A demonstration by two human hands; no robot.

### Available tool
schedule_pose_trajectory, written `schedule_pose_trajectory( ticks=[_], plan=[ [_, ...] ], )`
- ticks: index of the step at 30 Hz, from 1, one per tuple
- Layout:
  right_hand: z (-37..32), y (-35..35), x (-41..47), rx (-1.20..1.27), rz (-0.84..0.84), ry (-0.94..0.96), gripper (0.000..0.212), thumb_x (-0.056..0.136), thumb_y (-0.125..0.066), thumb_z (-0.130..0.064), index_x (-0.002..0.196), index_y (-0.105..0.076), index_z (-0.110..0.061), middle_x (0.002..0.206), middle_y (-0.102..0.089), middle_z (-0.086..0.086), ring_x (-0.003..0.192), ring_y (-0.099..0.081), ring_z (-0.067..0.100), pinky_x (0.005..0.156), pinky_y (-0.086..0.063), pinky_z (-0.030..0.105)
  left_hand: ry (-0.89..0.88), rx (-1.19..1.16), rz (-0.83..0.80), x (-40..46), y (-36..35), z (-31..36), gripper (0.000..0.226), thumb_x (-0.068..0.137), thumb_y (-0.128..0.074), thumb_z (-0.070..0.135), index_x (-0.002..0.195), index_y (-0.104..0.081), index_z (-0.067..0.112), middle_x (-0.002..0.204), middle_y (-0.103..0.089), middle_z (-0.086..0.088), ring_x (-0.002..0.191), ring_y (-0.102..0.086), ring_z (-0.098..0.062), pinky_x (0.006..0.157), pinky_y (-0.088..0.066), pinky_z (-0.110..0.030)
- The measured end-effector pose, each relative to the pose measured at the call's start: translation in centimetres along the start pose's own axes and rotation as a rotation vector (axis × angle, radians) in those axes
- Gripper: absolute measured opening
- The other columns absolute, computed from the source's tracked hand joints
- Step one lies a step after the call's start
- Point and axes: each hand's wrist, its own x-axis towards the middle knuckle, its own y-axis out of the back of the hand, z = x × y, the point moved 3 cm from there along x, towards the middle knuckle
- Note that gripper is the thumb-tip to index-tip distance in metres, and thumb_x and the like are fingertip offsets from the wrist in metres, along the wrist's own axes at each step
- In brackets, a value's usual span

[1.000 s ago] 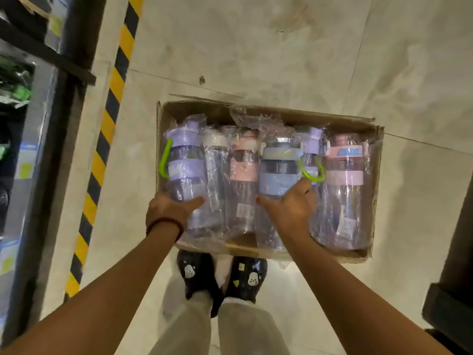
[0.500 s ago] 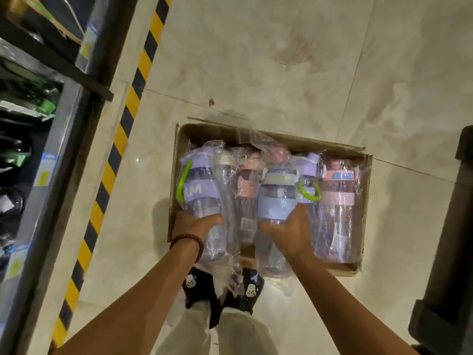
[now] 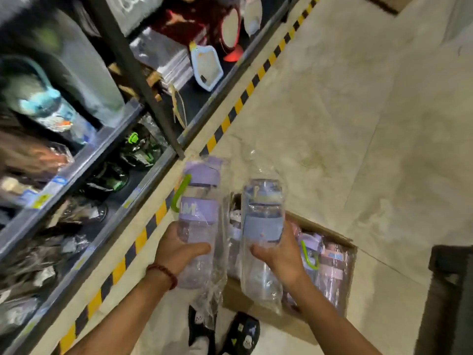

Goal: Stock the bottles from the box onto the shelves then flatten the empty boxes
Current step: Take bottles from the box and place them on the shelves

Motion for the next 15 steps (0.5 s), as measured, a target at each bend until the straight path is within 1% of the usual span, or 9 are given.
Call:
schedule_pose_trajectory(
  ticks=[1,2,5,6,7,9,12,13,15],
  plan=[
    [-2.0,-0.7,-0.1,-0.002,-0.022,0.03,0.048,0.056,-0.074,-0.014,0.101,-0.058,-0.023,0.084,-0.068,-0.009,0.076,-0.064,0.004,0.064,-0.051,0.023,-0.032,-0.021,0.017,-0.7,1.5,1.1,0.056,0.059,-0.083,-0.001,0.102,-0.05,0.013,0.087,-0.053,0.011,0.078,-0.052,-0.003,0.072,-0.041,-0.025],
    [-4.1,-1.4,-0.4,-0.003,-0.051,0.062,0.049,0.055,-0.073,-0.017,0.1,-0.058,-0.022,0.083,-0.067,-0.008,0.073,-0.063,0.005,0.063,-0.051,0.024,-0.05,-0.047,0.035,-1.5,3.0,1.9,0.06,0.055,-0.084,0.003,0.103,-0.05,0.013,0.087,-0.054,0.012,0.078,-0.052,-0.004,0.07,-0.041,-0.024],
    [-9.9,-3.9,-1.4,-0.061,-0.133,0.166,0.047,0.056,-0.071,-0.017,0.101,-0.059,-0.019,0.085,-0.068,-0.001,0.074,-0.063,0.006,0.062,-0.051,0.023,-0.061,-0.173,0.115,-4.0,7.7,3.8,0.056,0.039,-0.077,0.014,0.089,-0.053,0.019,0.087,-0.056,0.008,0.078,-0.055,-0.008,0.059,-0.046,-0.014],
    [-11.5,-4.9,-1.8,-0.072,-0.163,0.203,0.047,0.057,-0.071,-0.016,0.102,-0.059,-0.019,0.086,-0.068,-0.002,0.076,-0.064,0.006,0.063,-0.05,0.02,-0.061,-0.22,0.143,-4.9,9.2,4.1,0.059,0.032,-0.076,0.018,0.085,-0.053,0.021,0.086,-0.057,0.006,0.077,-0.055,-0.008,0.06,-0.047,-0.015],
    [-13.1,-5.9,-2.4,-0.085,-0.2,0.231,0.052,0.056,-0.071,-0.019,0.105,-0.058,-0.019,0.089,-0.067,-0.002,0.078,-0.064,0.007,0.062,-0.049,0.018,-0.066,-0.26,0.17,-5.9,10.7,4.4,0.063,0.025,-0.076,0.025,0.084,-0.054,0.022,0.085,-0.059,0.003,0.076,-0.057,-0.011,0.062,-0.048,-0.021],
    [-16.0,-8.2,-3.9,-0.099,-0.279,0.26,0.068,0.049,-0.072,-0.029,0.113,-0.054,-0.015,0.096,-0.065,0.001,0.08,-0.063,0.009,0.061,-0.047,0.015,-0.09,-0.325,0.213,-8.0,13.8,4.9,0.067,0.021,-0.073,0.034,0.085,-0.058,0.021,0.082,-0.063,-0.001,0.074,-0.059,-0.02,0.064,-0.047,-0.031],
    [-19.6,-11.6,-6.5,-0.111,-0.367,0.308,0.078,0.042,-0.074,-0.034,0.115,-0.05,-0.017,0.098,-0.063,0.0,0.079,-0.063,0.003,0.061,-0.048,0.014,-0.178,-0.369,0.253,-11.4,17.9,5.7,0.071,0.026,-0.075,0.029,0.094,-0.06,0.014,0.088,-0.067,-0.008,0.082,-0.063,-0.028,0.071,-0.051,-0.038],
    [-20.7,-12.7,-7.5,-0.122,-0.392,0.336,0.081,0.043,-0.075,-0.034,0.118,-0.049,-0.018,0.101,-0.063,-0.002,0.082,-0.063,0.002,0.063,-0.049,0.014,-0.217,-0.378,0.275,-12.6,19.3,6.0,0.072,0.026,-0.075,0.029,0.095,-0.059,0.013,0.089,-0.067,-0.007,0.083,-0.064,-0.024,0.071,-0.052,-0.034],
    [-22.7,-14.9,-9.7,-0.148,-0.441,0.404,0.079,0.048,-0.078,-0.035,0.12,-0.047,-0.02,0.105,-0.061,-0.005,0.091,-0.061,0.003,0.069,-0.049,0.013,-0.295,-0.395,0.339,-15.5,22.0,6.8,0.072,0.025,-0.073,0.032,0.093,-0.057,0.016,0.086,-0.065,0.001,0.073,-0.065,-0.002,0.063,-0.05,-0.015]
  ],
)
